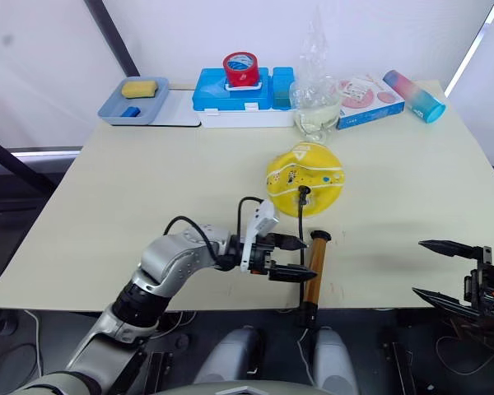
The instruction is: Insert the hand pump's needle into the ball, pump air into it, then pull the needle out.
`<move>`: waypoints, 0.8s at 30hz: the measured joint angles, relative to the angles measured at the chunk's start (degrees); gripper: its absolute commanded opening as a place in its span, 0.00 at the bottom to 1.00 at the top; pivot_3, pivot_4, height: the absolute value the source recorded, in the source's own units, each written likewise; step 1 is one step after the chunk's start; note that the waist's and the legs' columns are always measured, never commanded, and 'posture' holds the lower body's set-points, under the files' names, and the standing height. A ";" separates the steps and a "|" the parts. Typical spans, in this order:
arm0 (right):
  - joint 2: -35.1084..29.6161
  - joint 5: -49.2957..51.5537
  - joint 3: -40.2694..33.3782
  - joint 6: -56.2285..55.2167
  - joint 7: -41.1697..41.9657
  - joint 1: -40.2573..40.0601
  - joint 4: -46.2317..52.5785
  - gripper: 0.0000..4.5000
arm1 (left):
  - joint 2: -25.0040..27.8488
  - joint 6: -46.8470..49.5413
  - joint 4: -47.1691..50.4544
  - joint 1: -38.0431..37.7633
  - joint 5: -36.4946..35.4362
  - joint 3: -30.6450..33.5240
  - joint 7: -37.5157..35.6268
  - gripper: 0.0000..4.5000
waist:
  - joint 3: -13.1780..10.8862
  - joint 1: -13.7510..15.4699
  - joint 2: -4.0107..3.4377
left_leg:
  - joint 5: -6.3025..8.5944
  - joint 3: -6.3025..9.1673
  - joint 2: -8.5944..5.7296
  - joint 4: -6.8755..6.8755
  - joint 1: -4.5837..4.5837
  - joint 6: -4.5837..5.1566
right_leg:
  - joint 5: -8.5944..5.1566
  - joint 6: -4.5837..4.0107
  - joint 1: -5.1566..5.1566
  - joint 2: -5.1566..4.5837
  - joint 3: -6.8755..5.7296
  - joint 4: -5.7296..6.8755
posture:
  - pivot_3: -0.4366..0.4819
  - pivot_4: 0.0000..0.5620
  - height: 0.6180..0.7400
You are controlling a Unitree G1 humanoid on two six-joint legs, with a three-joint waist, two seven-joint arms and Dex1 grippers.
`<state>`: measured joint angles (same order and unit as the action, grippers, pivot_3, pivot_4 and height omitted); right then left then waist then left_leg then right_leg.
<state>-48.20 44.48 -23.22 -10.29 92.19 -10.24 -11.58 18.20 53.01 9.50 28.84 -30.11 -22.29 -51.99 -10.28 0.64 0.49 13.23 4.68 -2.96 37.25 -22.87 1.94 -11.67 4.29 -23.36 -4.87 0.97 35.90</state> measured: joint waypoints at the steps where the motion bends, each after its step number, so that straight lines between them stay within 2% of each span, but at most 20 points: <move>1: 0.00 0.00 0.00 -0.02 0.00 0.03 0.04 1.00 | -0.29 0.35 -0.21 0.43 0.24 -0.49 0.28 0.99 | 0.01 0.00 -0.01 | 0.00 0.00 0.00 0.00 0.01 0.00 | 0.00 0.01 0.00 0.01 0.00 0.01 | 0.48 0.27 1.00; 5: 0.00 -0.02 0.00 -0.04 0.00 0.09 0.04 1.00 | -1.82 3.61 -2.55 1.79 1.90 -2.80 3.14 0.99 | 0.02 0.02 -0.03 | 0.00 -0.04 0.00 0.07 0.01 0.00 | -0.08 0.15 0.01 0.01 0.03 0.01 | 0.48 0.27 1.00; 16: -0.06 -0.01 0.02 -0.57 0.00 0.75 -0.02 1.00 | -5.46 17.88 -4.82 3.66 1.07 -1.88 10.17 0.99 | 0.02 0.08 -0.03 | 0.00 -0.02 -0.01 0.07 0.00 0.00 | -0.07 0.16 0.01 0.01 0.02 0.02 | 0.48 0.27 1.00; 24: -0.06 -0.06 0.76 -1.50 0.00 1.71 -0.67 1.00 | -13.47 26.88 -11.57 5.83 -0.21 5.59 16.38 0.99 | 0.02 0.08 -0.02 | -0.01 0.00 -0.04 0.11 0.00 0.00 | -0.07 0.22 0.03 0.01 0.01 0.02 | 0.48 0.27 1.00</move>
<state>-48.26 44.42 -22.46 -11.78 92.19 -8.53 -12.26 4.73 79.89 -2.06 34.67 -30.32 -16.70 -35.61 -10.26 0.72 0.46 13.23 4.68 -2.99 37.36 -22.87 1.94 -11.73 4.51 -23.33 -4.85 0.97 35.92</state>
